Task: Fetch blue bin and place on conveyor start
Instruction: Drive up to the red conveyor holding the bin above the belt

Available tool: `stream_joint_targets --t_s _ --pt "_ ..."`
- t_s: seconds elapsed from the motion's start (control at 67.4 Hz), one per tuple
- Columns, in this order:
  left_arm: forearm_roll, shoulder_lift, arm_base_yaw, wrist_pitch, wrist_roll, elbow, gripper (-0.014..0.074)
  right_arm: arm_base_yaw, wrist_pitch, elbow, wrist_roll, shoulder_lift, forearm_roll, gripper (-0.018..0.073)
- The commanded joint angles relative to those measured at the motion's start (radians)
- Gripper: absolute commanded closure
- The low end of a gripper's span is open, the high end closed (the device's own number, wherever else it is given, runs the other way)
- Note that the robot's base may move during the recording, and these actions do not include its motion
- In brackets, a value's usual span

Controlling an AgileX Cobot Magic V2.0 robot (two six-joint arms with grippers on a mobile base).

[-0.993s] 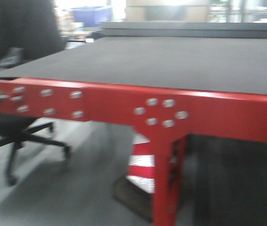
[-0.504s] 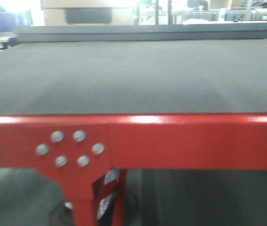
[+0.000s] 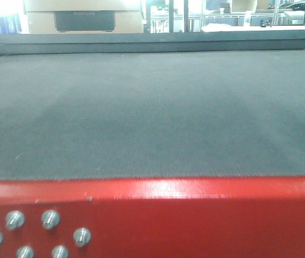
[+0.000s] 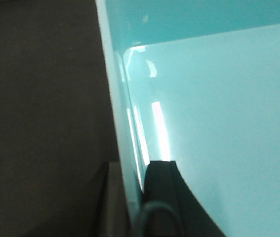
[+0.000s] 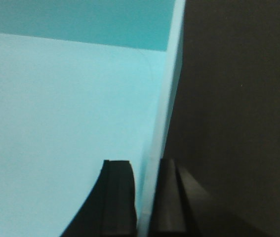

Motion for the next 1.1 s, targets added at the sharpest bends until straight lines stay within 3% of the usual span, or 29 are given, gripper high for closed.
stream_joint_targets --t_s 0.0,1.082 --pt "0.150 -0.015 0.012 0.013 0.014 -0.007 0.0707 -0.011 -0.013 -0.009 -0.022 -0.019 -0.068 0.0711" --pt "0.150 -0.015 0.012 -0.027 0.014 -0.007 0.0707 -0.011 -0.013 -0.009 -0.022 -0.019 -0.068 0.0711"
